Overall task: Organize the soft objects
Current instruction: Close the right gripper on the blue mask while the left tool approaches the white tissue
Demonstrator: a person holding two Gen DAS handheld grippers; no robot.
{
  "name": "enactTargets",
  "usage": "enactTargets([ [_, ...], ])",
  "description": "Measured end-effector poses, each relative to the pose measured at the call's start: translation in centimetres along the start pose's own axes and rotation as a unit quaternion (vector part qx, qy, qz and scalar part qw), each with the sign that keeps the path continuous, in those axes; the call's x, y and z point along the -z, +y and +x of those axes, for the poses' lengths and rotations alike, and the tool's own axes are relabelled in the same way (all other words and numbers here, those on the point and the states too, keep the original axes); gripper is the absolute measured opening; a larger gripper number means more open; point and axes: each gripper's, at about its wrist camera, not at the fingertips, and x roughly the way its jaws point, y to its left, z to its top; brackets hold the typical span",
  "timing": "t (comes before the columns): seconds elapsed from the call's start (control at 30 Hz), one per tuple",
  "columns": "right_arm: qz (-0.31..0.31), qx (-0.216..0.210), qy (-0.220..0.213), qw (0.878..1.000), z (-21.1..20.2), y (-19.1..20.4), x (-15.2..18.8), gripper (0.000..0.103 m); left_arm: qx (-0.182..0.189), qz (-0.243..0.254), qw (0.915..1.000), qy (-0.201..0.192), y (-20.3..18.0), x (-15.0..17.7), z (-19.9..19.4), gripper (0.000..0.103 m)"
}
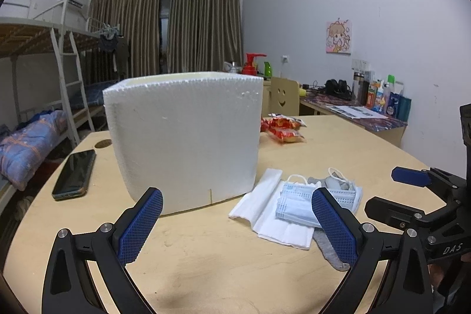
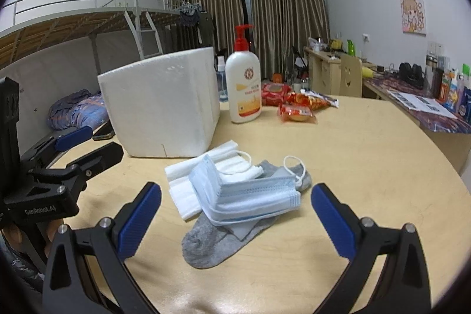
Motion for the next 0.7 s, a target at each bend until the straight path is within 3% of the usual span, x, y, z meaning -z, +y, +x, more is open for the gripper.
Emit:
enactTargets([
  [0.53, -0.001, -0.001, 0.063, 0.998, 3.5, 0.0, -0.5, 0.102, 0.032, -0.024, 0.9987, 0.033, 1.2, 0.5, 2.1, 0.101],
  [0.7, 0.009, -0.01, 0.08, 0.997, 4.4, -0.2, -0.5, 0.09, 0.046, -0.028, 0.9974, 0.049, 1.1, 0.7, 2.6, 0.101],
])
